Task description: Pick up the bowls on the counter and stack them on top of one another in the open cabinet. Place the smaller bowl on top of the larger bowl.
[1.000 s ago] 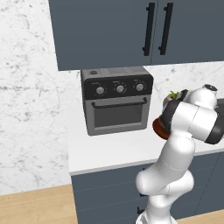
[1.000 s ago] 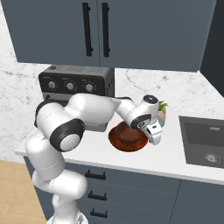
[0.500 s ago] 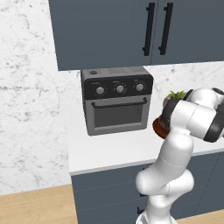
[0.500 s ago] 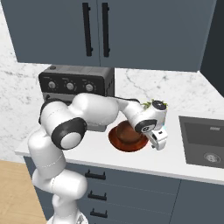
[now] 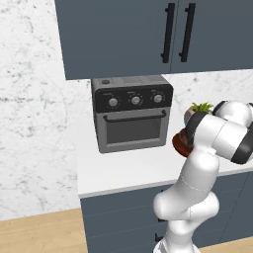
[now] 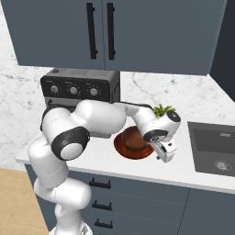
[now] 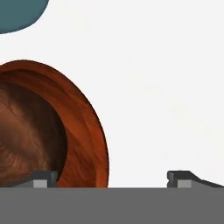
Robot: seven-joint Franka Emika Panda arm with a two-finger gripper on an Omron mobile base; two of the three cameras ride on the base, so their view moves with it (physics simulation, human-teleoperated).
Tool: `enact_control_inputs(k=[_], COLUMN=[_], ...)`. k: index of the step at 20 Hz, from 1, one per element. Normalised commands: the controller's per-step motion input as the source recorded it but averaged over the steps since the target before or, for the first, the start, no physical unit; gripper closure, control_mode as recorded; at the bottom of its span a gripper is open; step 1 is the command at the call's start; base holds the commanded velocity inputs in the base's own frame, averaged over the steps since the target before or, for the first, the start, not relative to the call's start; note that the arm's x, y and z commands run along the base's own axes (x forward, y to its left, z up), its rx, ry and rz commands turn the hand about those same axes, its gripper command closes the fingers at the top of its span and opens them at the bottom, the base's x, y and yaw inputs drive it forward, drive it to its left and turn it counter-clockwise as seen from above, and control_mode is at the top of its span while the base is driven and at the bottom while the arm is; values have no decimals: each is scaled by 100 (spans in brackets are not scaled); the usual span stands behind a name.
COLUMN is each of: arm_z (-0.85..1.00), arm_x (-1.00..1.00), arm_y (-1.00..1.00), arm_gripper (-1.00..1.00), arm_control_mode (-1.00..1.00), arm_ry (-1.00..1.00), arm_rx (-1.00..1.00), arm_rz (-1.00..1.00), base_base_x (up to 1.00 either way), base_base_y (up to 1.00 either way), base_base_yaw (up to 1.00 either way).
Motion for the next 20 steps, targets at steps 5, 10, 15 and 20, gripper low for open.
enact_control_inputs(k=[5, 10, 15, 20], arm_z=[-33, -31, -8, -22], arm_x=[10, 7, 13, 26], arm_y=[11, 0, 1, 4], arm_gripper=[-100, -100, -100, -100], arm_control_mode=[-100, -100, -100, -100], arm_ry=[0, 0, 0, 0], arm_rx=[6, 7, 6, 2], arm_rz=[3, 3, 0, 0], base_base_x=[0, 0, 0, 0], base_base_y=[0, 0, 0, 0], base_base_yaw=[0, 0, 0, 0])
